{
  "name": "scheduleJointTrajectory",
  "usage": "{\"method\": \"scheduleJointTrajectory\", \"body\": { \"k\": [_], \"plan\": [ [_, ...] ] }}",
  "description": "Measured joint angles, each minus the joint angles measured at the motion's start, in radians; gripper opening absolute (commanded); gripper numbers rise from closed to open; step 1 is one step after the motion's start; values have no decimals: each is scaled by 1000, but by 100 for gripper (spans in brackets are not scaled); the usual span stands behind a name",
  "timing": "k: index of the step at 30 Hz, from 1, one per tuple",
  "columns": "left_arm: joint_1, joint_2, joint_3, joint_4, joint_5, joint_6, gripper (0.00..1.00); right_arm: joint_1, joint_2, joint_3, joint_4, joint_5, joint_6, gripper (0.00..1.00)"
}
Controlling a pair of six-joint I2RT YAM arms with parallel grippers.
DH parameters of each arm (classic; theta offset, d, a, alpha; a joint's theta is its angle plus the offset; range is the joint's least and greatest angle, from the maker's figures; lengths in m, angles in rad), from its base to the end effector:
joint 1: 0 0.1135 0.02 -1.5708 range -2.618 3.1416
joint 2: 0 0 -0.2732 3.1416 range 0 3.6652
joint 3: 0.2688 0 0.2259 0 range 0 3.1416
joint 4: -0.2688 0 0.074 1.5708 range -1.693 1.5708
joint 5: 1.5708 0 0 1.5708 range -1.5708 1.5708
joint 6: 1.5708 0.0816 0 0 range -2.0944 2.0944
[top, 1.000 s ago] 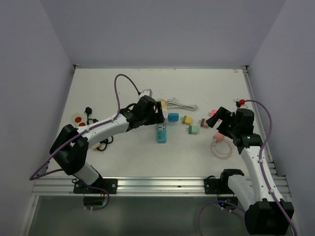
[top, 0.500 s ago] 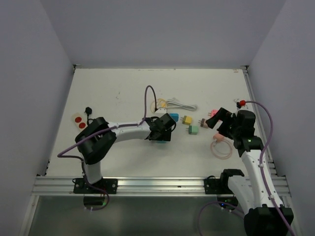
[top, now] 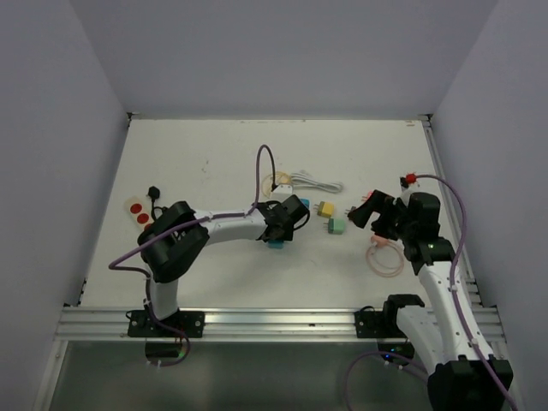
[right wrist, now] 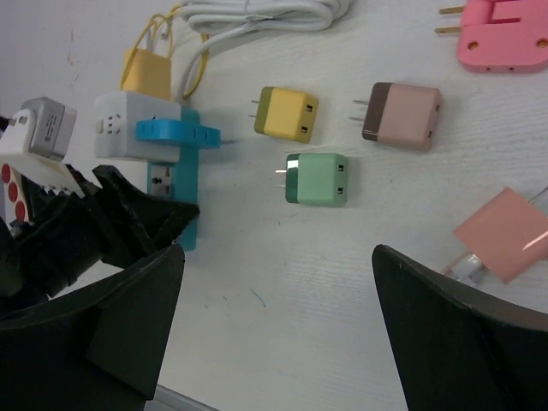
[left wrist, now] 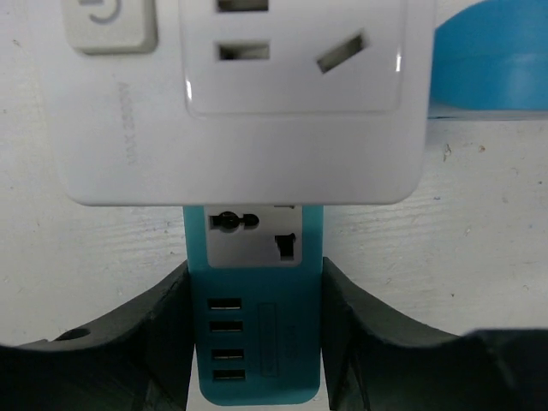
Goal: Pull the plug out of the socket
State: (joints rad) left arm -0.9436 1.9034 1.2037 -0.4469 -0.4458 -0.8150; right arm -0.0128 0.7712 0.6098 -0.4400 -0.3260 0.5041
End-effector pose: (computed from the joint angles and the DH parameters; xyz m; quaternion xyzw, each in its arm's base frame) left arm 0.2487 -0.2832 0.1428 0.0148 0.9544 -0.0203 0.2974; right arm 0.1738 0.0239 0.2425 0.1501 0.8634 0.2511 0.4110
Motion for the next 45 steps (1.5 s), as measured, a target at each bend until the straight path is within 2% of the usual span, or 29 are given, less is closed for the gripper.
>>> {"method": "scheduleJointTrajectory", "body": {
  "k": [1,7,12,18,27,31,34,37,38,40,43,44,45],
  "plan": [
    [0,-6,-9,9,0,5,24,15,1,-3,10,-12,-9,94],
    [0,-106,-139,57,32,95,0,180,45,-5,72,-64,-84,91],
    [1,-212,-239,52,84,182,0,342,138,-5,131,-60,-129,89],
    [1,-293,-283,29,180,268,0,540,252,2,220,-1,-192,89],
    [1,-397,-325,5,286,316,0,664,395,51,332,94,-275,85],
    [3,-399,-328,5,308,325,0,697,458,65,391,103,-286,78],
    [14,-401,-336,6,333,329,0,716,500,74,419,109,-290,69],
    [34,-412,-351,14,362,329,0,728,533,77,446,121,-298,54],
    [42,-419,-357,14,374,329,0,731,541,77,451,126,-301,44],
    [66,-435,-373,23,402,329,0,731,550,77,456,128,-303,37],
    [111,-446,-391,44,445,329,0,735,549,77,468,126,-311,18],
    [122,-447,-394,51,459,330,0,737,549,76,470,126,-316,5],
    [130,-447,-396,56,467,332,0,740,548,76,469,125,-323,0]
  ]
}}
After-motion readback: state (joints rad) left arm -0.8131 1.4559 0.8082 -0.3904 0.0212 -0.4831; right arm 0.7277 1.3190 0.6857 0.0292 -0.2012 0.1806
